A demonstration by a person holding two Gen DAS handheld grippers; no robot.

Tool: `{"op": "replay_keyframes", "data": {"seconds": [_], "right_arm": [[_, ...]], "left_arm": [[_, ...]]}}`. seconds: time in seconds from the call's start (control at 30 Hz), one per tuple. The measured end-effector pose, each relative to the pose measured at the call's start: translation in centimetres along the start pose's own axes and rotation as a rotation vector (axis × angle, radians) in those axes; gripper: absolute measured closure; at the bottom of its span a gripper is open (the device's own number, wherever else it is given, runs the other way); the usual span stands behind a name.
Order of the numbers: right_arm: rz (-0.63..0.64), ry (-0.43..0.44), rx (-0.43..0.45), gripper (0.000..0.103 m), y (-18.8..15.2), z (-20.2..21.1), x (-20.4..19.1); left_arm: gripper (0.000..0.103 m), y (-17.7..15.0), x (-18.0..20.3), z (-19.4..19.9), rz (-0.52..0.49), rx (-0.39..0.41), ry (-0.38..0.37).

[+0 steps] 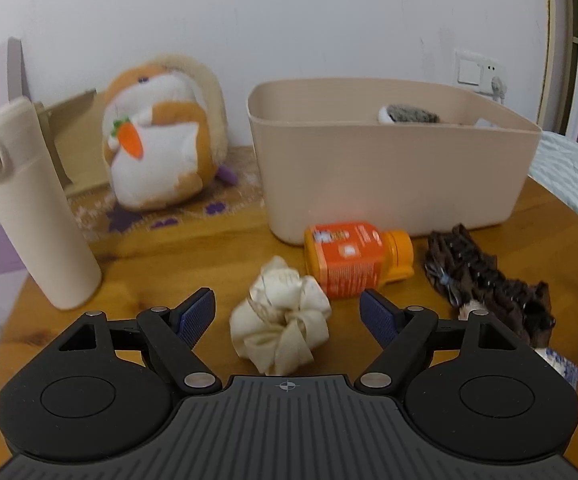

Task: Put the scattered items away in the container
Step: 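Move both grippers back toward the scrunchie and tissue pack on the table, then grasp the cream scrunchie with the left gripper while the right grasps the blue tissue pack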

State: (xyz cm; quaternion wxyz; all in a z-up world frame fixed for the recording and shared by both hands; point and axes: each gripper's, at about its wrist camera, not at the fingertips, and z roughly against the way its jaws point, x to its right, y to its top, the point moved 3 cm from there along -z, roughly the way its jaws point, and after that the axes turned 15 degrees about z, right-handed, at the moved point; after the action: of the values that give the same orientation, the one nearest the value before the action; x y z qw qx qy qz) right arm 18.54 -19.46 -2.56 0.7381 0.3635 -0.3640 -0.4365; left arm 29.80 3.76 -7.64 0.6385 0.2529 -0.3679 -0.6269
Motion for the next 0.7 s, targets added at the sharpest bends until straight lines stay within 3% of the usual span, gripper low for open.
{"op": "replay_keyframes", "data": {"seconds": [0.3,0.7], "right_arm": [[0.041,0.061,-0.072,0.008,-1.2,-1.2,-2.4],[0.041,0.093,-0.149,0.017,-2.3,-3.5,-3.1]], "left_arm": [[0.022,-1.2,0.0,-1.7,0.011,-0.031,-0.037],[0.022,-1.9,0.5,-3.2,0.005,-0.021,-0.057]]}}
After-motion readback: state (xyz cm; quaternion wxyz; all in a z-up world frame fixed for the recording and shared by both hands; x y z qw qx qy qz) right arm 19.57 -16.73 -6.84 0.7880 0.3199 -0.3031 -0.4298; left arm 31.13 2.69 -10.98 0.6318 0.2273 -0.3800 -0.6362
